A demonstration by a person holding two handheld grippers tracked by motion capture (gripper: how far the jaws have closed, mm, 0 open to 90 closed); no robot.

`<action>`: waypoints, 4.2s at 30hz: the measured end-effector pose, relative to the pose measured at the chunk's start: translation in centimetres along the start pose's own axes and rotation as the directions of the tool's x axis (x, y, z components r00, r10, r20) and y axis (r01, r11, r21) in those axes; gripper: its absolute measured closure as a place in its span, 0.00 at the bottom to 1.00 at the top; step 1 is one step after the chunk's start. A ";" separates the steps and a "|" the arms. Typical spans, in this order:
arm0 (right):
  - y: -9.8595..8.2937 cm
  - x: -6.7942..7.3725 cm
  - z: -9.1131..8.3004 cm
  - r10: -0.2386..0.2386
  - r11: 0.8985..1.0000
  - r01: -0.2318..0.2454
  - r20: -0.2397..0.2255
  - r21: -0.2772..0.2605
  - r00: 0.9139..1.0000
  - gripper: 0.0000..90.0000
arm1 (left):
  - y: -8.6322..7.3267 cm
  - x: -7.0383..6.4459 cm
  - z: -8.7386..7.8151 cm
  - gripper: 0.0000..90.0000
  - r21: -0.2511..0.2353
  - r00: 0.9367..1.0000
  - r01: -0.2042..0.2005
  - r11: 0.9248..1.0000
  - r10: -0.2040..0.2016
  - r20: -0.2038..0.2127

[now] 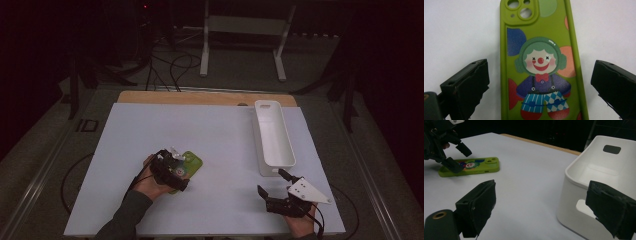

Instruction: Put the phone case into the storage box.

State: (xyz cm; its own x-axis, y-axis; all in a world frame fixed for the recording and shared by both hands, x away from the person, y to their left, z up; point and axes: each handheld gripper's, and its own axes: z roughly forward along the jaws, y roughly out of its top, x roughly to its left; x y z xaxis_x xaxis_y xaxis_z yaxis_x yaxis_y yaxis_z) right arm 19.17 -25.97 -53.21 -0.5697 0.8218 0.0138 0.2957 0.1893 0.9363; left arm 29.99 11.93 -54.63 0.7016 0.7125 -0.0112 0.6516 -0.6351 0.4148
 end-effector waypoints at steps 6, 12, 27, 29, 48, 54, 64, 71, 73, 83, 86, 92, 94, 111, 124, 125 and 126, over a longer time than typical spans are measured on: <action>0.0 0.0 0.0 -0.001 1.000 0.001 0.001 0.001 1.000 0.10 | 0.0 0.0 0.2 0.04 0.009 1.000 0.000 1.000 0.000 0.003; 0.0 0.0 0.0 0.003 1.000 -0.003 0.002 -0.002 1.000 0.10 | -0.2 0.2 0.5 0.05 0.030 1.000 0.014 0.999 -0.014 0.009; 0.0 0.0 0.0 0.001 1.000 -0.001 0.003 -0.001 1.000 0.10 | -0.4 0.5 0.8 0.07 0.055 0.999 0.031 0.998 -0.032 0.025; 0.0 0.0 0.0 0.003 1.000 -0.003 0.003 -0.001 1.000 0.10 | -0.4 0.4 0.7 0.10 0.054 0.999 0.025 0.998 -0.026 0.026; 0.0 0.0 0.0 0.002 1.000 -0.002 0.004 -0.001 1.000 0.10 | -0.6 0.5 -0.1 0.18 0.018 1.000 -0.001 1.000 0.001 0.001; 0.0 0.0 0.0 0.002 1.000 -0.002 0.004 0.001 1.000 0.10 | -0.6 0.7 -0.6 0.18 -0.004 1.000 0.005 1.000 -0.005 -0.006; 0.0 0.0 0.1 0.005 1.000 -0.005 -0.001 0.002 1.000 0.10 | -0.6 0.8 -1.5 0.18 -0.044 1.000 0.006 0.999 -0.007 -0.028; 0.0 0.0 0.1 0.012 1.000 -0.011 -0.002 0.004 1.000 0.10 | -0.5 0.7 -2.1 0.18 -0.072 0.999 0.004 0.997 -0.006 -0.031; 0.0 0.0 0.1 0.013 1.000 -0.013 -0.004 0.004 1.000 0.10 | -0.5 0.7 -2.2 0.18 -0.076 0.999 0.003 0.997 -0.006 -0.032; 0.1 -0.1 0.1 0.023 1.000 -0.023 -0.013 0.003 1.000 0.10 | -0.2 0.5 -2.8 0.18 -0.108 0.999 -0.002 0.994 -0.002 -0.041; 0.1 -0.1 0.1 0.024 1.000 -0.024 -0.012 0.000 1.000 0.10 | -0.1 0.4 -3.1 0.18 -0.117 0.999 -0.006 0.993 0.001 -0.046; 0.2 -0.1 0.1 0.026 1.000 -0.026 -0.014 0.002 1.000 0.10 | 0.1 0.2 -3.7 0.18 -0.153 0.999 -0.010 0.988 0.002 -0.052; 0.2 -0.1 0.1 0.026 1.000 -0.026 -0.014 0.005 1.000 0.10 | 0.2 0.2 -3.8 0.18 -0.162 0.998 -0.016 0.987 0.006 -0.060; 0.4 -0.3 0.1 0.050 0.999 -0.050 -0.024 0.009 0.998 0.10 | 0.5 -0.6 -4.7 0.18 -0.238 0.996 -0.044 0.970 0.024 -0.088; 0.8 -0.5 0.0 0.074 0.997 -0.073 -0.023 0.027 0.997 0.10 | 0.8 -1.0 -5.2 0.18 -0.312 0.995 -0.057 0.948 0.027 -0.100; 0.8 -0.6 0.1 0.078 0.997 -0.077 -0.025 0.028 0.997 0.10 | 0.8 -1.0 -5.2 0.18 -0.313 0.995 -0.058 0.948 0.030 -0.095; 0.9 -0.6 0.1 0.083 0.996 -0.082 -0.029 0.030 0.996 0.10 | 0.8 -1.1 -5.2 0.18 -0.316 0.995 -0.064 0.947 0.035 -0.098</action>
State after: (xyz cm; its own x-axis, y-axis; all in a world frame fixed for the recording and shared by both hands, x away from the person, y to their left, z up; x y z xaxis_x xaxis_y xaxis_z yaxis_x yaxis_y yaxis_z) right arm 19.84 -26.29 -52.40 -0.5655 0.8185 0.1014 0.3640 0.1374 0.9212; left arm 28.26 12.20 -49.53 0.6920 0.7160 0.0924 0.4810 -0.5527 0.6805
